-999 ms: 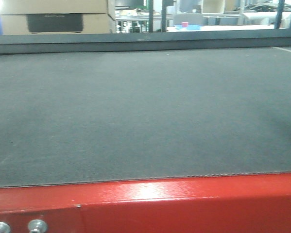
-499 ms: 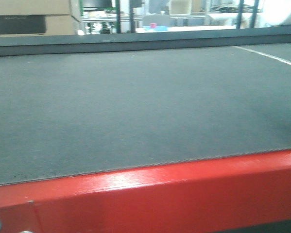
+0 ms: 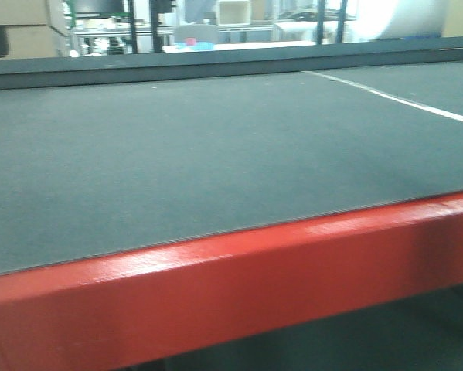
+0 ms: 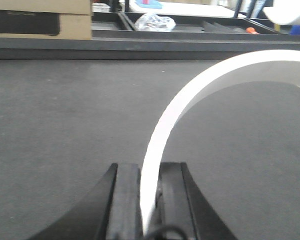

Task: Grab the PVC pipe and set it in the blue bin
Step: 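Drive the base away from the table toward the shelves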

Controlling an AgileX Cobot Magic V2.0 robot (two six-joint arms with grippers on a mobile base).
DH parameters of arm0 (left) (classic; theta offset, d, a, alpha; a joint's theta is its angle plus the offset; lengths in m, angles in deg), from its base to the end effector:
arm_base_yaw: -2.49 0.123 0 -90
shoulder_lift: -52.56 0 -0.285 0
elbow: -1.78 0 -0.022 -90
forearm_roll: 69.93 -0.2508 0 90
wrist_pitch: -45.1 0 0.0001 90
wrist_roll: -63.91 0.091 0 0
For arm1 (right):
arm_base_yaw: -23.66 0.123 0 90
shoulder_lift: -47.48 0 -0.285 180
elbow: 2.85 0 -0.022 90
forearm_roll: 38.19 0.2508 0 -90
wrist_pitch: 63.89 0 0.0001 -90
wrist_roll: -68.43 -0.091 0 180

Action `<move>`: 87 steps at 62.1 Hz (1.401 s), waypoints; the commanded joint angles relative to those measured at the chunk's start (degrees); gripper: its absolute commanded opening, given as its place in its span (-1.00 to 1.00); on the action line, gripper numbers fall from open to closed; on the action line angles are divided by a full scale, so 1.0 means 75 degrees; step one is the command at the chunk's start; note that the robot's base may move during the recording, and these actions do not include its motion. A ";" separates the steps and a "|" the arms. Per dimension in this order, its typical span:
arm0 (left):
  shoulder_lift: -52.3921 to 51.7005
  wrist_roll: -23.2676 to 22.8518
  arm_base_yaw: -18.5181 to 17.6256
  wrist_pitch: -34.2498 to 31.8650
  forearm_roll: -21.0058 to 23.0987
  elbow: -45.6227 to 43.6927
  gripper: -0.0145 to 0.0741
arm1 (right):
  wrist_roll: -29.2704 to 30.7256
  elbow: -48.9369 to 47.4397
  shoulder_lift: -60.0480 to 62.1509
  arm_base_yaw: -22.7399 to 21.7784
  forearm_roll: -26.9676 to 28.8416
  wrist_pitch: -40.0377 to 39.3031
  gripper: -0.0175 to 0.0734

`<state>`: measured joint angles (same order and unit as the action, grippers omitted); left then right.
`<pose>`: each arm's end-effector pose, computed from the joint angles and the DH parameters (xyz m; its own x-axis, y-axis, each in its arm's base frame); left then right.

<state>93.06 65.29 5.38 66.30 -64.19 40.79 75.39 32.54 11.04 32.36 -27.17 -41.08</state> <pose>0.1153 0.0025 0.3585 -0.1825 -0.0786 -0.9801 -0.0276 0.9968 -0.0748 0.0906 0.0207 0.3846 -0.0859 0.0435 -0.9954 -0.2194 0.9737 0.0615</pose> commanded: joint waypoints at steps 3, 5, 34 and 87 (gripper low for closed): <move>-0.0047 -0.0016 -0.0037 -0.0157 0.0023 -0.0024 -0.92 | 0.0024 -0.0004 0.0035 -0.0009 -0.0069 -0.0228 -0.97; -0.0047 -0.0016 -0.0037 -0.0157 0.0023 -0.0024 -0.92 | 0.0024 -0.0004 0.0035 -0.0009 -0.0069 -0.0228 -0.97; -0.0047 -0.0016 -0.0037 -0.0157 0.0023 -0.0024 -0.92 | 0.0024 -0.0004 0.0035 -0.0009 -0.0069 -0.0228 -0.97; -0.0047 -0.0016 -0.0037 -0.0157 0.0023 -0.0024 -0.92 | 0.0024 -0.0004 0.0035 -0.0009 -0.0069 -0.0228 -0.97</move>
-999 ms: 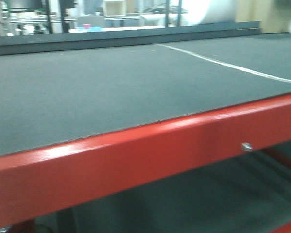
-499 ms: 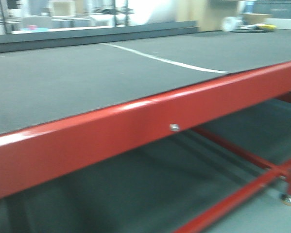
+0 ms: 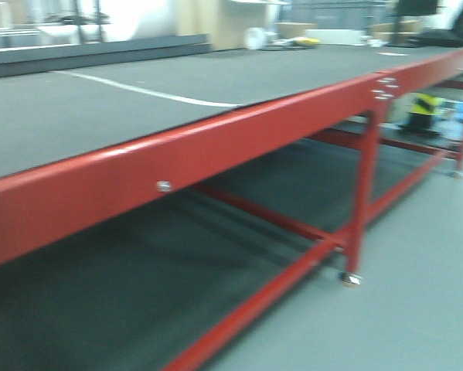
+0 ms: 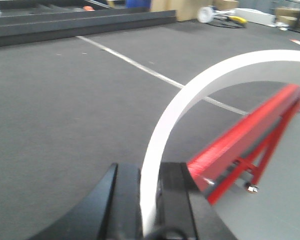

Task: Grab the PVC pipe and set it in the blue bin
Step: 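Drive the base away from the table toward the shelves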

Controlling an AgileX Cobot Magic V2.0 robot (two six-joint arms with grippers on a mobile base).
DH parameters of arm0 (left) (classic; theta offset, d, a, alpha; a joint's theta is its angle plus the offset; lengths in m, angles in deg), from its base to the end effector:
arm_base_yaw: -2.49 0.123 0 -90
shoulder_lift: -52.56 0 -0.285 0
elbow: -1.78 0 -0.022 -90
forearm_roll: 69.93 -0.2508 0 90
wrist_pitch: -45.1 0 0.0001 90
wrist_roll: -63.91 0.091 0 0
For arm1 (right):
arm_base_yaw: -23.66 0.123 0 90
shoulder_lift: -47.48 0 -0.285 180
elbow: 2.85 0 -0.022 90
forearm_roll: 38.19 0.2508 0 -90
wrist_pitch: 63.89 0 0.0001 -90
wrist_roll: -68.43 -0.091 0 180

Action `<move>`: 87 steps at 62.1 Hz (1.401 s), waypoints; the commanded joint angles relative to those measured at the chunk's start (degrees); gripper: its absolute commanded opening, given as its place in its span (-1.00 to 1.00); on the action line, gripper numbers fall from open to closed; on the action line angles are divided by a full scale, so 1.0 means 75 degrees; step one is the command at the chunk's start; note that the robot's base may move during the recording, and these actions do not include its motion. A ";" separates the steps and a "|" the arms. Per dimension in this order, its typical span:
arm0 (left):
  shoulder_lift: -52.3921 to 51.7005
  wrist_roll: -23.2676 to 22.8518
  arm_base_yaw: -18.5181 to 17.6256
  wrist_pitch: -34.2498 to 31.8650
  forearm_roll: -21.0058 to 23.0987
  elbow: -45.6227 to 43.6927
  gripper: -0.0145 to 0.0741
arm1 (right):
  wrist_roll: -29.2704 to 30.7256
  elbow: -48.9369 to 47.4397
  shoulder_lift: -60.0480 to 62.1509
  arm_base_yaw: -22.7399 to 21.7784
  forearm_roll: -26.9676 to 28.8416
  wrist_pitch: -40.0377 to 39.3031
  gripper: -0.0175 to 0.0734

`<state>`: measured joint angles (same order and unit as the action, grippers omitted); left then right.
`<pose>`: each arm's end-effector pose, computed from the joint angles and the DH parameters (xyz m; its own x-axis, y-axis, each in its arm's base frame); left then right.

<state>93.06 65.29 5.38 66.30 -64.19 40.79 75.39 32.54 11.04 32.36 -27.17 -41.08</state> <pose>0.1153 0.0025 0.3585 -0.1825 -0.0786 -0.9801 -0.0276 0.9968 -0.0748 0.0906 0.0207 0.3846 -0.0859 0.0435 -0.9954 -0.2194 0.9737 0.0615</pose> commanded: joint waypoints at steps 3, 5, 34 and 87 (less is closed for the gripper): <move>-0.0047 -0.0016 -0.0037 -0.0157 0.0023 -0.0024 -0.92 | 0.0024 -0.0004 0.0035 -0.0009 -0.0069 -0.0228 -0.97; -0.0047 -0.0016 -0.0037 -0.0157 0.0023 -0.0024 -0.92 | 0.0024 -0.0004 0.0035 -0.0009 -0.0069 -0.0228 -0.97; -0.0047 -0.0016 -0.0037 -0.0157 0.0023 -0.0024 -0.92 | 0.0024 -0.0004 0.0035 -0.0009 -0.0069 -0.0243 -0.97; -0.0047 -0.0016 -0.0037 -0.0157 0.0023 -0.0024 -0.92 | 0.0024 -0.0004 0.0035 -0.0009 -0.0069 -0.0243 -0.97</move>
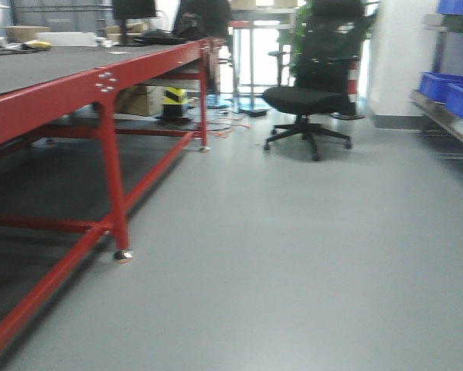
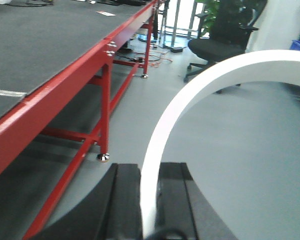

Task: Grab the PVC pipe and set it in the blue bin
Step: 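Drive the base away from the table toward the shelves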

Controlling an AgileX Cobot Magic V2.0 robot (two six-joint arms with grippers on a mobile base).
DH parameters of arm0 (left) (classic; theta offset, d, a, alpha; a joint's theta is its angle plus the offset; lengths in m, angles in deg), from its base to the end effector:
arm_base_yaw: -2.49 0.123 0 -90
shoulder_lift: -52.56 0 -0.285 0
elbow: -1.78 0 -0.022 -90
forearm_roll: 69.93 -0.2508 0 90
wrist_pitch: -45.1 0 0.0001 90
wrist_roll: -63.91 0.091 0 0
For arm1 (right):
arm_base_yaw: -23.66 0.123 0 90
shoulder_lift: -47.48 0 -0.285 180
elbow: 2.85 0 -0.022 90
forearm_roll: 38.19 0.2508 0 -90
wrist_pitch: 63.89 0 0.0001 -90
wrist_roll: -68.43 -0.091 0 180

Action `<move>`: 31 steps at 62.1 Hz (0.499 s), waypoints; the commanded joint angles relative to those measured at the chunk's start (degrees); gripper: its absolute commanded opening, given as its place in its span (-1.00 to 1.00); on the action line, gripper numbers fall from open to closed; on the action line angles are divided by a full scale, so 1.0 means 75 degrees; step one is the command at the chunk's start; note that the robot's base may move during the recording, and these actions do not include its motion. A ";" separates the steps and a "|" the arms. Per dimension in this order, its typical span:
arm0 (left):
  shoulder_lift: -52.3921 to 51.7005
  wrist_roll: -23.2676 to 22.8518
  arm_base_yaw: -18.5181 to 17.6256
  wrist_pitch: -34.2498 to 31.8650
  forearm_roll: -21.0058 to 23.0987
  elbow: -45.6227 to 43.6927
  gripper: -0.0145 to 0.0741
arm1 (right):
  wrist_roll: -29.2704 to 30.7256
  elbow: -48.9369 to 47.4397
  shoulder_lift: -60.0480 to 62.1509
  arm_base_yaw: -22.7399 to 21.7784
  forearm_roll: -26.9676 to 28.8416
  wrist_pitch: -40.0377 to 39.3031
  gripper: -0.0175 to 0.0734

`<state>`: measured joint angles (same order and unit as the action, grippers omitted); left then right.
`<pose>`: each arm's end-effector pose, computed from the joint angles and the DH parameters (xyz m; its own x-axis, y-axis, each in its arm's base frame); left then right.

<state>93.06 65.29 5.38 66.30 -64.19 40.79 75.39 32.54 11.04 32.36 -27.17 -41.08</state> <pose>0.1153 0.0025 0.3585 -0.1825 -0.0786 -0.9801 -0.0276 0.9968 -0.0748 0.0906 0.0207 0.3846 -0.0859 0.0435 -0.9954 -0.2194 0.9737 0.0615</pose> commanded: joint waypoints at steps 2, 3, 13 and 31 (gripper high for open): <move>-0.0047 -0.0016 -0.0037 -0.0157 0.0023 -0.0024 -0.92 | 0.0024 -0.0004 0.0035 -0.0009 -0.0069 -0.0243 -0.97; -0.0047 -0.0016 -0.0037 -0.0157 0.0023 -0.0024 -0.92 | 0.0024 -0.0004 0.0035 -0.0009 -0.0069 -0.0243 -0.97; -0.0047 -0.0016 -0.0037 -0.0157 0.0023 -0.0024 -0.92 | 0.0024 -0.0004 0.0035 -0.0009 -0.0069 -0.0243 -0.97; -0.0047 -0.0016 -0.0037 -0.0157 0.0023 -0.0024 -0.92 | 0.0024 -0.0004 0.0035 -0.0009 -0.0069 -0.0243 -0.97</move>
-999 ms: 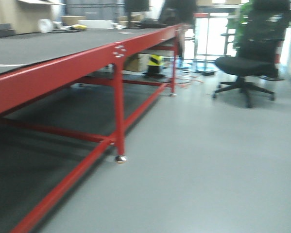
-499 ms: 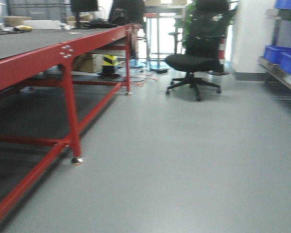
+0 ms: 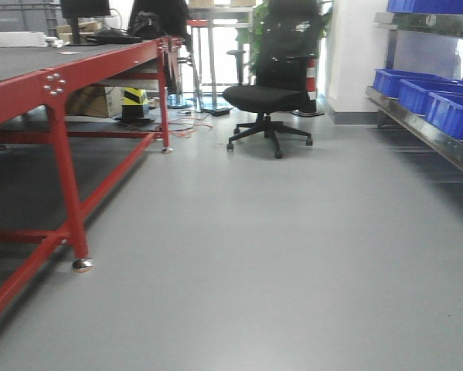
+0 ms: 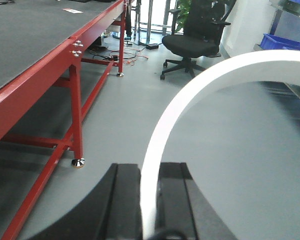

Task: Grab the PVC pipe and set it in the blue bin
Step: 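Drive the base away from the table toward the shelves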

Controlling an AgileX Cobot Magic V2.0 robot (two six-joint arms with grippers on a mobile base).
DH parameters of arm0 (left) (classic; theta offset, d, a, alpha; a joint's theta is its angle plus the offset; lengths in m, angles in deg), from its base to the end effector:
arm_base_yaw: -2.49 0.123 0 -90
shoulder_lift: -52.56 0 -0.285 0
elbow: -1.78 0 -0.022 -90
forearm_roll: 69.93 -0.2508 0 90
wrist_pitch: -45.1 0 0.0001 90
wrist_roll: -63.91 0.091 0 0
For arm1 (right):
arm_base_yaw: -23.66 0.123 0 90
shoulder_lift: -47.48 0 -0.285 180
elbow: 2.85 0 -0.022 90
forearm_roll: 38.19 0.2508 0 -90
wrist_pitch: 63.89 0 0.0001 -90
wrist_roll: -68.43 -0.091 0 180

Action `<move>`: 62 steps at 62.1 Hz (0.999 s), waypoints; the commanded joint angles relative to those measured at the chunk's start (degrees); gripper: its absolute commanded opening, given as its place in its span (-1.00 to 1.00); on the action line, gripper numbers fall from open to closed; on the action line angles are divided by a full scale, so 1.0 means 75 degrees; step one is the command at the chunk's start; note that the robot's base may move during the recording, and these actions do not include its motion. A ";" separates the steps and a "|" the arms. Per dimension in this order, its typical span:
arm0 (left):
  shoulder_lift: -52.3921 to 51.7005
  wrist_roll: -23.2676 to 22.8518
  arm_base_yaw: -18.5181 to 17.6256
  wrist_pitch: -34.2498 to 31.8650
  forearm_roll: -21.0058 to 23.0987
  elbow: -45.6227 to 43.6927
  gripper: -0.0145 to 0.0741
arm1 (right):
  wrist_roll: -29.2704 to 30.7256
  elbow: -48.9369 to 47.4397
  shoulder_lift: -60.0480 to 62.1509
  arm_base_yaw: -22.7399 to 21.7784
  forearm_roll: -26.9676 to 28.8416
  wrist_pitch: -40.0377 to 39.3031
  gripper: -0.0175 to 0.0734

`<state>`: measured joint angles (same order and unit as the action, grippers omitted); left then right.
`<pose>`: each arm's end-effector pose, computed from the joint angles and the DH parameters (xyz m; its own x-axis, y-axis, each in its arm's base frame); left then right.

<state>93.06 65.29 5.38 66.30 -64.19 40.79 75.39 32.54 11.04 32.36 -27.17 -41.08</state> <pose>0.1153 0.0025 0.3585 -0.1825 -0.0786 -0.9801 -0.0276 0.9968 -0.0748 0.0906 0.0207 0.3846 -0.0859 0.0435 -0.9954 -0.2194 0.9737 0.0615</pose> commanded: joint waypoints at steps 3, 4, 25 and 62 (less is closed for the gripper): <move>-0.0047 -0.0016 -0.0037 -0.0157 0.0023 -0.0024 -0.92 | 0.0024 -0.0004 0.0035 -0.0009 -0.0069 -0.0243 -0.97; -0.0047 -0.0016 -0.0037 -0.0157 0.0023 -0.0024 -0.92 | 0.0024 -0.0004 0.0035 -0.0009 -0.0069 -0.0243 -0.97; -0.0047 -0.0016 -0.0037 -0.0157 0.0023 -0.0024 -0.92 | 0.0024 -0.0004 0.0035 -0.0009 -0.0069 -0.0243 -0.97; -0.0047 -0.0016 -0.0037 -0.0157 0.0023 -0.0024 -0.92 | 0.0024 -0.0004 0.0035 -0.0009 -0.0069 -0.0243 -0.97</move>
<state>93.06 65.29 5.38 66.30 -64.19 40.79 75.39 32.54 11.04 32.36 -27.17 -41.08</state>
